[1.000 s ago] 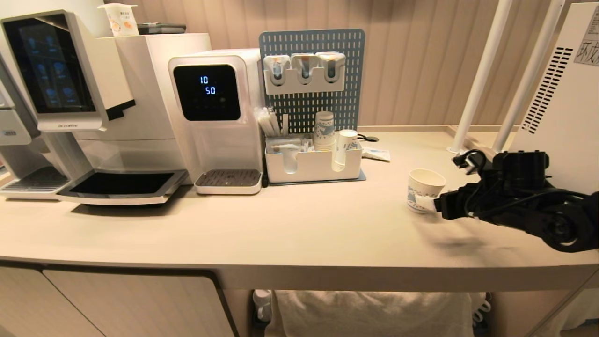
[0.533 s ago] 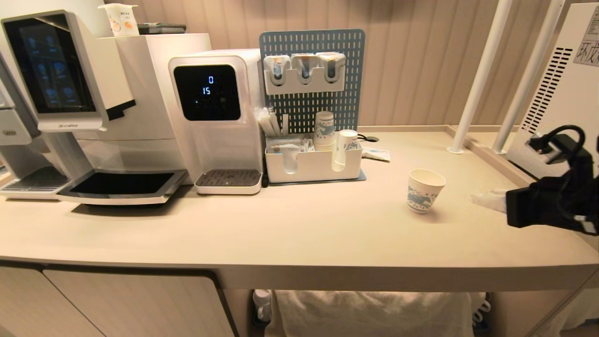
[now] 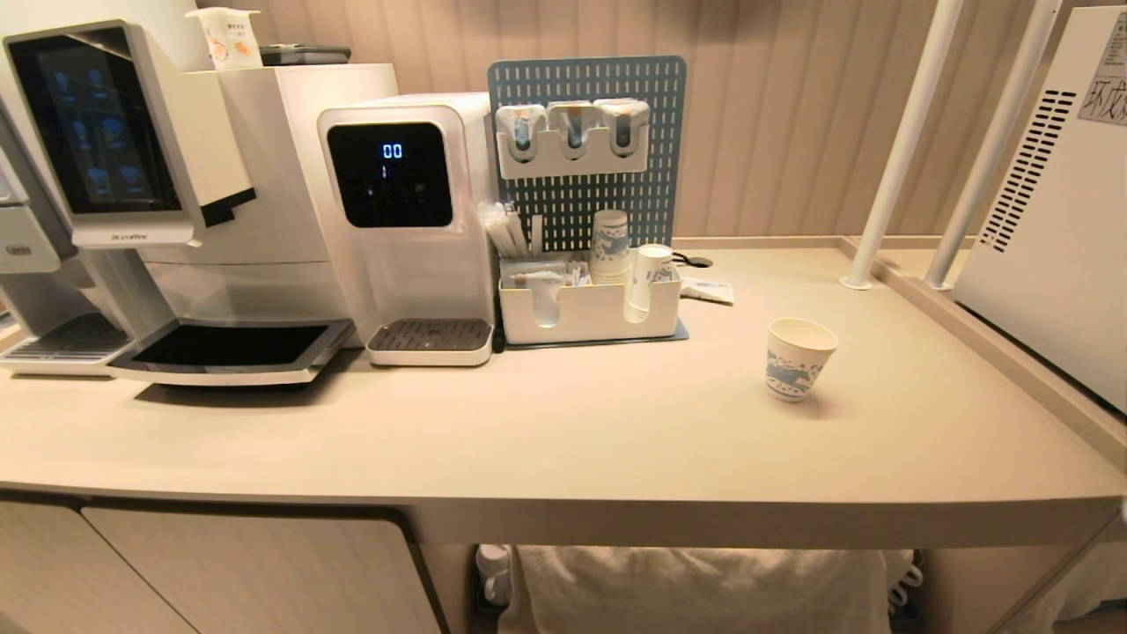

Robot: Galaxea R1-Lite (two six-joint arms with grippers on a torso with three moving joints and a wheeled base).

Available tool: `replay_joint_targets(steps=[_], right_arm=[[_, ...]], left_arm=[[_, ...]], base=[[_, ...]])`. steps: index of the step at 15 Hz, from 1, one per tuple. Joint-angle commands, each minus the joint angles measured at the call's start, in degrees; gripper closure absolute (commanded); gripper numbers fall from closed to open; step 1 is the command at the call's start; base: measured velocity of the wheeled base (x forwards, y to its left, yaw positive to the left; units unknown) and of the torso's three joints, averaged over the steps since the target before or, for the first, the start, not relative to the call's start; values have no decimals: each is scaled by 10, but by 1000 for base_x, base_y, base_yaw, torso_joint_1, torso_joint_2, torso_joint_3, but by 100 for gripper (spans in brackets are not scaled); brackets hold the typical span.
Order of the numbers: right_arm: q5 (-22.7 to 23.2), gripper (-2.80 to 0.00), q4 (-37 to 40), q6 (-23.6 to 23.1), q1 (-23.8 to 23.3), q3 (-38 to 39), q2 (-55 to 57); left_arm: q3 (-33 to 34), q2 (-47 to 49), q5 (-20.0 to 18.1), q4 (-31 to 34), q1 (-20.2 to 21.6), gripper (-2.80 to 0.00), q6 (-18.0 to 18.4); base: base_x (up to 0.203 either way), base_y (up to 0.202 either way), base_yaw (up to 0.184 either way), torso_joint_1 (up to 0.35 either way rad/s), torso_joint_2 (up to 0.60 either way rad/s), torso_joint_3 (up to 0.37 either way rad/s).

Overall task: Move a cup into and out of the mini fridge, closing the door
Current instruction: Close the freezer door

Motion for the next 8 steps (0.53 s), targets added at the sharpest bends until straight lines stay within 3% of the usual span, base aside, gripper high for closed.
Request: replay_joint_targets(steps=[1,4,8], right_arm=[[-2,0,42,0,0,46,-184],[-11,0,96,0,9,126,-320],[-4,0,2,-7,10,227,-438]], left_arm=[[0,1,0,0,0,0,0],[0,1,0,0,0,0,0],[0,1,0,0,0,0,0]], base=[[0,0,0,0,0,0],[0,0,0,0,0,0],[0,0,0,0,0,0]])
